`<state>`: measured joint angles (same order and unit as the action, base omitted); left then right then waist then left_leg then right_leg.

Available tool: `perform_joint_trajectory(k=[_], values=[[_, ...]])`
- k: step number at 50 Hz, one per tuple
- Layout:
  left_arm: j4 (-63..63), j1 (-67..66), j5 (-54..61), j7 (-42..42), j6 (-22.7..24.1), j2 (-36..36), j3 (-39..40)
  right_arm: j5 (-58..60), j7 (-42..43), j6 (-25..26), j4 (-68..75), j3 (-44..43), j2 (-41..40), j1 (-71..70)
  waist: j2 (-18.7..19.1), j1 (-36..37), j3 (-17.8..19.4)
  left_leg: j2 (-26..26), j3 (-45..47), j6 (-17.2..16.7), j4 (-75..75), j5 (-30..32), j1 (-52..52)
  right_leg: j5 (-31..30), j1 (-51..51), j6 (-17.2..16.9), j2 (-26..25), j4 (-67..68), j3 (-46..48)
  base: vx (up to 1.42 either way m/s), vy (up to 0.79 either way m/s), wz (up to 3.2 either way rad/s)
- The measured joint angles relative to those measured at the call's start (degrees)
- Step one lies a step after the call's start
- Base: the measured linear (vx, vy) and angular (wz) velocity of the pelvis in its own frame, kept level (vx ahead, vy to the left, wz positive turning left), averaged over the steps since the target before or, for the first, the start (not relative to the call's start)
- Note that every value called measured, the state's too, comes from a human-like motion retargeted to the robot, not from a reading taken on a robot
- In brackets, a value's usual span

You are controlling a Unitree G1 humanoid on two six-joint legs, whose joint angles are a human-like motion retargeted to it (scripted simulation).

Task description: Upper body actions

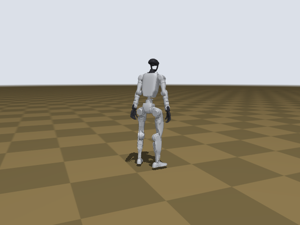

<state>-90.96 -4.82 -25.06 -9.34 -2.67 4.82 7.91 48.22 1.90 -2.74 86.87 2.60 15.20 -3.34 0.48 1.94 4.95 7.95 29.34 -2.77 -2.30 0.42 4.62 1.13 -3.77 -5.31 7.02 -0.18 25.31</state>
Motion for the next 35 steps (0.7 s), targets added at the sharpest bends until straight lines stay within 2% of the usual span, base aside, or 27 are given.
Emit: perform_joint_trajectory(k=[3, 5, 7, 10, 13, 15, 17, 22, 26, 35], values=[[-3.02, -1.82, 5.18, 3.91, -0.67, -3.21, 3.51, -8.43, -0.32, 2.97, 6.51, -2.43, -1.97, 1.56, -0.52, -5.65, -0.51, 1.24, -6.63, -2.26, -5.44, -2.45, 1.59, 0.79, 3.32, -0.85, 2.0, -0.12, 7.52, 0.13, 0.05, 1.44], [-3.86, -2.46, 12.7, 5.49, 0.14, -4.66, 7.75, -15.16, -3.17, 3.64, 10.27, -3.09, -2.56, 2.04, -0.69, -6.73, -1.81, 2.24, -7.83, -3.36, -7.55, -3.61, 2.25, 1.18, 3.92, -1.2, 2.45, -0.04, 8.2, 0.11, 0.1, 0.53], [-3.24, -2.81, 16.7, 6.52, 0.04, -5.12, 10.58, -19.76, -7.76, 5.18, 10.53, -3.47, -3.54, 3.97, -0.37, -6.45, -3.57, 2.0, -7.48, -3.05, -6.71, -3.59, 1.77, 1.45, 3.89, -0.88, 1.66, -0.26, 7.68, 0.19, 0.08, -0.21], [-1.75, -3.2, 13.52, 3.95, -1.22, -4.17, 11.01, -22.71, -13.31, 7.24, 10.53, -3.54, -5.14, 5.26, -0.75, -2.7, -4.42, -0.64, -3.54, -0.76, -2.17, -2.07, -1.53, 1.38, 4.16, 1.67, -1.57, -1.59, 4.56, 0.17, 0.03, -0.62], [1.14, -3.29, 6.34, -1.66, -2.02, -2.1, 7.65, -18.99, -10.47, 8.93, 8.54, -1.99, -5.65, 4.79, -0.99, -6.02, -3.96, -1.79, -7.28, -0.53, -1.42, -1.09, -1.93, 0.6, 6.4, 1.47, -1.08, -3.04, 8.74, 0.07, 0.04, 0.9], [3.08, -3.22, 2.9, -2.45, -1.21, -1.26, 5.98, -13.43, -8.42, 8.53, 6.76, 0.1, -5.42, 4.04, -0.6, -8.33, -3.87, -1.98, -9.46, -0.34, -1.36, -0.72, -1.73, -0.07, 7.04, 0.61, -0.15, -3.07, 11.02, 0.03, 0.06, 0.34], [4.56, -2.86, 0.63, -0.58, -0.88, -1.16, 5.44, -6.52, -8.19, 7.29, 4.37, 2.6, -4.77, 3.12, -0.32, -3.18, -4.59, -0.47, -4.0, -0.84, -1.65, -1.74, -2.83, 0.69, 5.48, 0.01, -0.01, -1.31, 5.52, 0.01, 0.09, -1.49], [5.96, -1.14, 0.36, 6.46, -0.71, -1.67, 3.09, 1.37, -6.31, 2.89, -2.8, 5.31, -3.55, 1.31, -0.09, -2.45, -5.56, -0.91, -3.5, -0.48, -1.25, -1.87, -3.02, 0.5, 5.18, -0.34, 0.45, -1.14, 5.41, 0.02, 0.06, -0.21], [5.99, 0.61, 2.57, 5.81, -0.01, -2.9, 3.03, -3.73, -6.78, 0.02, -6.71, 3.14, -4.34, -0.33, -0.08, -2.65, -5.6, -1.21, -3.77, -0.25, -1.32, -1.96, -2.94, 0.38, 5.24, -0.53, 0.83, -1.03, 5.69, 0.0, 0.0, 0.0], [6.71, 2.37, 4.43, -1.97, 1.62, -3.9, 3.61, -22.07, -18.04, -0.93, -9.1, -1.63, -6.97, -1.89, -0.45, -1.58, -5.37, -1.8, -4.23, 0.23, -1.32, -2.07, -3.05, 0.07, 5.59, -0.84, 1.35, -1.04, 6.17, 0.0, 0.0, 0.0]])
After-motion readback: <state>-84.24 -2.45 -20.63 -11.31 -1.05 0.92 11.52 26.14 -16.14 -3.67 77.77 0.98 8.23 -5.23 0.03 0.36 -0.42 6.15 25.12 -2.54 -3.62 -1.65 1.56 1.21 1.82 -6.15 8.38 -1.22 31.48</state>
